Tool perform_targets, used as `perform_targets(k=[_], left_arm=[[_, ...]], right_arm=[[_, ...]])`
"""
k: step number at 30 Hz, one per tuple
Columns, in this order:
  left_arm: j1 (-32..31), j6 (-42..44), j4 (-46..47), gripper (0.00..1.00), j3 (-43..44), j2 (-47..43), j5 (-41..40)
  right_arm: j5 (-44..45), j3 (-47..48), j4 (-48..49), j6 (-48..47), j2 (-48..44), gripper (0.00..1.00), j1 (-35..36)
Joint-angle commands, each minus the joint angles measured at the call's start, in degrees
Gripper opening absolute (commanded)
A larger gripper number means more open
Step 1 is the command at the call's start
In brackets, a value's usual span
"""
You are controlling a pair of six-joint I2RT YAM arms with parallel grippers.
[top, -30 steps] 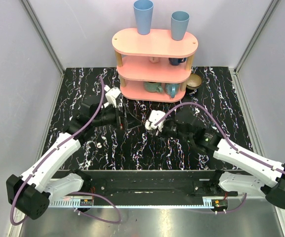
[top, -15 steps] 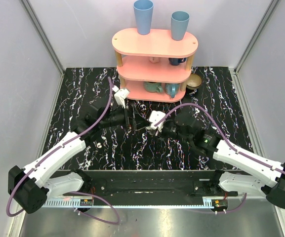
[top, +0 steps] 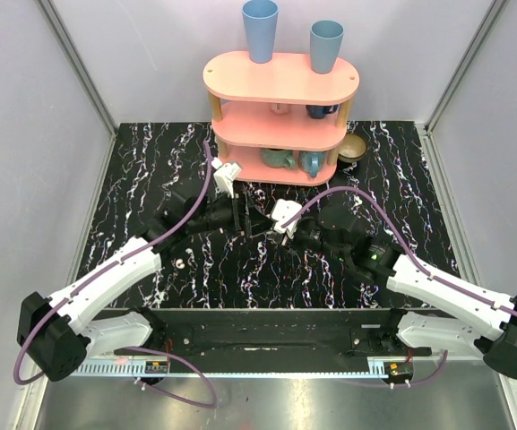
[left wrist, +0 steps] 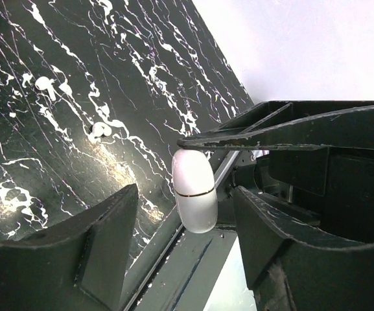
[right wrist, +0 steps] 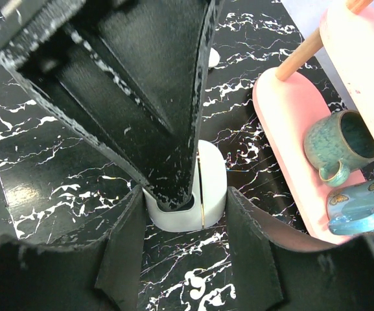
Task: Insert the wireless bluetooth earbuds into the charging case
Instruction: Pass from the right arm to the left
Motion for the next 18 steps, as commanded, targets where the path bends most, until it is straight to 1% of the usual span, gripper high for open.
perform_targets(k=[1,4,5,8,9,11,13,18], left_arm=[[-0.83,-0.49,3.3,0.63,0.63,1.11,0.02],[-1.27,-0.32,3.47,0.6,0.81,1.47,0.63],[-1.18,-0.23,3.65,0.57,0.81,1.47,0.81],[-1.36,-0.23,3.65,0.55,0.9,1.73,0.9],[-1.36,-0.14,3.65,0.52,1.07,1.73,0.99],[-1.36,-0.14,3.74,0.5,1.25,1.99,1.25],[-1.44,-0.05,3.82,0.46,1.33,2.34,1.42],[-1.71,-0.23,4.44,0.47,1.69,2.87,1.6]], right_arm=[[0.53,0.05,3.63,0.74,-1.67,0.06,0.76],[0.7,-0.12,3.54,0.56,-1.76,0.06,0.67],[0.79,-0.21,3.63,0.56,-1.76,0.06,0.67],[0.7,-0.3,3.63,0.56,-1.76,0.06,0.67],[0.61,-0.3,3.63,0.56,-1.76,0.06,0.67],[0.61,-0.39,3.54,0.47,-1.76,0.06,0.67],[0.53,-0.39,3.54,0.47,-1.76,0.06,0.76],[0.0,-0.39,3.28,0.47,-1.41,0.06,0.76]])
